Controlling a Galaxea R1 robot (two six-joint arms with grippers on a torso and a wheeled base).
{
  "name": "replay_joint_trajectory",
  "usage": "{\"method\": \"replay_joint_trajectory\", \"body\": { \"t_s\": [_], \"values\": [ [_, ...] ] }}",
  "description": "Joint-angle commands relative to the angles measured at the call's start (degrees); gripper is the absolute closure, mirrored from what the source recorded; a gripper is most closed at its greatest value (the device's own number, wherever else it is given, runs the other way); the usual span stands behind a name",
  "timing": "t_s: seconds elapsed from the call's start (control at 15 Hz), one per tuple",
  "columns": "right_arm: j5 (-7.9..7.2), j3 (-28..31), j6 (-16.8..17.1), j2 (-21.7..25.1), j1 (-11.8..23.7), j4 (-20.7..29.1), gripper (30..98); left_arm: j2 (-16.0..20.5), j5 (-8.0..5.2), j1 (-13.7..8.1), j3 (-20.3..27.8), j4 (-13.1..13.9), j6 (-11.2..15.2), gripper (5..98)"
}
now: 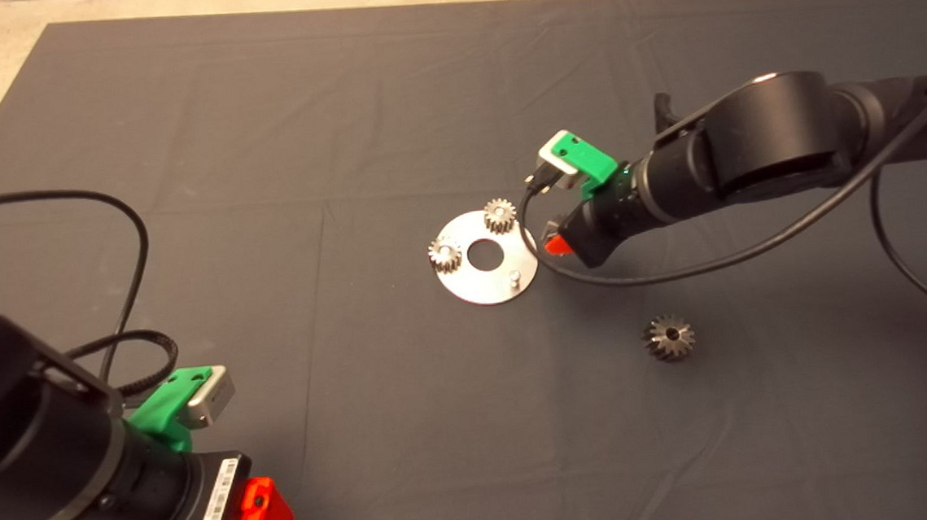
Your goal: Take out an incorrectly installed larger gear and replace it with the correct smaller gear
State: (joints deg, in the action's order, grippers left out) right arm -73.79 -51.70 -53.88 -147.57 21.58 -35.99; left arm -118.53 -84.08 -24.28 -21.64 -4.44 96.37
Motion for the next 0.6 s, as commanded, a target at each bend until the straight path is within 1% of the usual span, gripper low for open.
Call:
{"method": "replay_joint_trajectory", "body": {
  "t_s": [0.0,0.2,0.33,0.53],
  "values": [
    [-1.01,0.2,-0.3,-1.0,1.6,1.3,88.0,0.2,-0.32,-0.3,0.6,0.7,-0.1,5.4],
    [-0.92,-0.9,0.0,-2.2,1.4,1.3,88.1,0.4,-0.73,-0.3,0.6,0.7,0.0,5.4],
    [-0.92,-1.1,0.1,-2.6,1.3,1.3,88.1,0.4,-0.82,-0.3,0.6,0.7,0.0,5.4],
    [-1.01,-3.5,0.3,-4.7,1.0,1.3,88.1,0.5,-0.82,-0.3,0.6,0.7,0.0,5.4]
  ]
}}
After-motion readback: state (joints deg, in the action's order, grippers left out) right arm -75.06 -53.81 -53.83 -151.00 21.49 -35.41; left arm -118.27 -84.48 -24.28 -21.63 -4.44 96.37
